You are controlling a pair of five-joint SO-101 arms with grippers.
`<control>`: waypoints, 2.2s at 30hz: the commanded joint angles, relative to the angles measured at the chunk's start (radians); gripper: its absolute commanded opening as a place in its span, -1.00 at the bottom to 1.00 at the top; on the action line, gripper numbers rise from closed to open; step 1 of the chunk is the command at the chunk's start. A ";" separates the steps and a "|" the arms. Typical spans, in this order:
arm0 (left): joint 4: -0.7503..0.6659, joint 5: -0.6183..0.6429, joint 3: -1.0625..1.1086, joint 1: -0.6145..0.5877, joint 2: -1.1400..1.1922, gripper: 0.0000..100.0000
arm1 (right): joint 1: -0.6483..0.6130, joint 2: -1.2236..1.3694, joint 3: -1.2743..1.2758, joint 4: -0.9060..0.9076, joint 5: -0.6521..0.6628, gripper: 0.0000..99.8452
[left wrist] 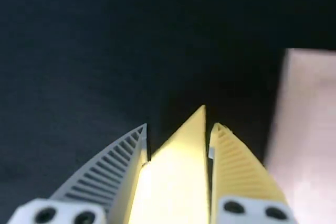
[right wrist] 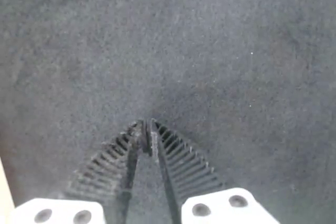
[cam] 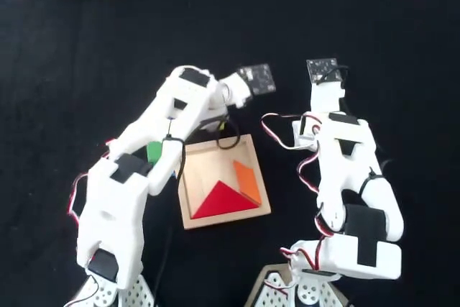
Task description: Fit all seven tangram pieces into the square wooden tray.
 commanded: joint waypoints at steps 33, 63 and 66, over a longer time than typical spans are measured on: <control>0.413 -0.334 -0.484 -0.341 0.000 -0.48 | 0.008 0.001 -0.051 0.005 0.000 -0.98; 0.385 -0.075 -0.714 -0.398 0.371 -0.54 | -0.017 0.001 -0.050 -0.006 0.000 -0.98; 0.565 -0.115 -0.783 -0.389 0.370 -0.64 | -0.017 0.001 -0.050 -0.006 0.000 -0.98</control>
